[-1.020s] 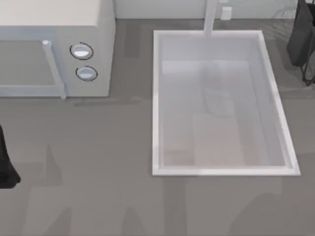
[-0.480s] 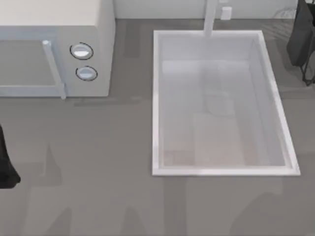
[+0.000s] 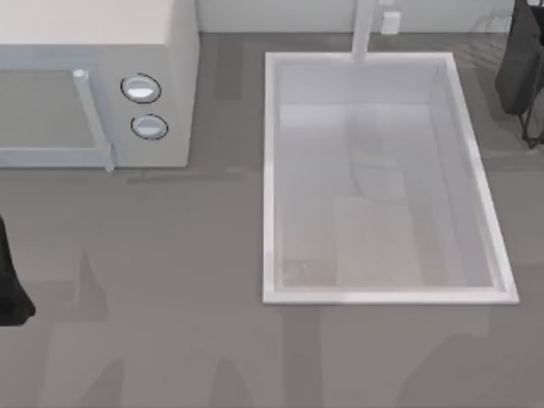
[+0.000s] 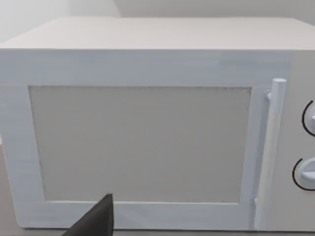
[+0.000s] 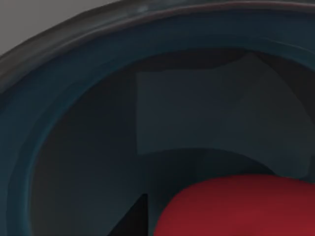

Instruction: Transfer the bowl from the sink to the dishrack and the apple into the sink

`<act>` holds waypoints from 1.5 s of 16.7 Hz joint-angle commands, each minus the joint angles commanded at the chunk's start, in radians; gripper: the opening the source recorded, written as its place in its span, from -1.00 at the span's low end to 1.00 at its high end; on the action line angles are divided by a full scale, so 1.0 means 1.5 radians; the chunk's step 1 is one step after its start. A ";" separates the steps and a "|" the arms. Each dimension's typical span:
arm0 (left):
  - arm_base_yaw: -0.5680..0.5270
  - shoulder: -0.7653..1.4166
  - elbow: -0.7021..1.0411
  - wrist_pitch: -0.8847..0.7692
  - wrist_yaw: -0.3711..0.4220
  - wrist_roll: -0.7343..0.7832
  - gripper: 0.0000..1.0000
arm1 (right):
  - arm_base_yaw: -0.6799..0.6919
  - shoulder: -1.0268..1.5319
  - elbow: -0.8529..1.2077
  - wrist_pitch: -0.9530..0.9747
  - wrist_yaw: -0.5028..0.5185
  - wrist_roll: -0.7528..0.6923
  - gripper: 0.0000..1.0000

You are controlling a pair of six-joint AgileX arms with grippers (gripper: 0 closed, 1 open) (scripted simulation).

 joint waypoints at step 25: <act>0.000 0.000 0.000 0.000 0.000 0.000 1.00 | 0.074 -0.129 0.197 -0.195 0.018 0.031 -1.00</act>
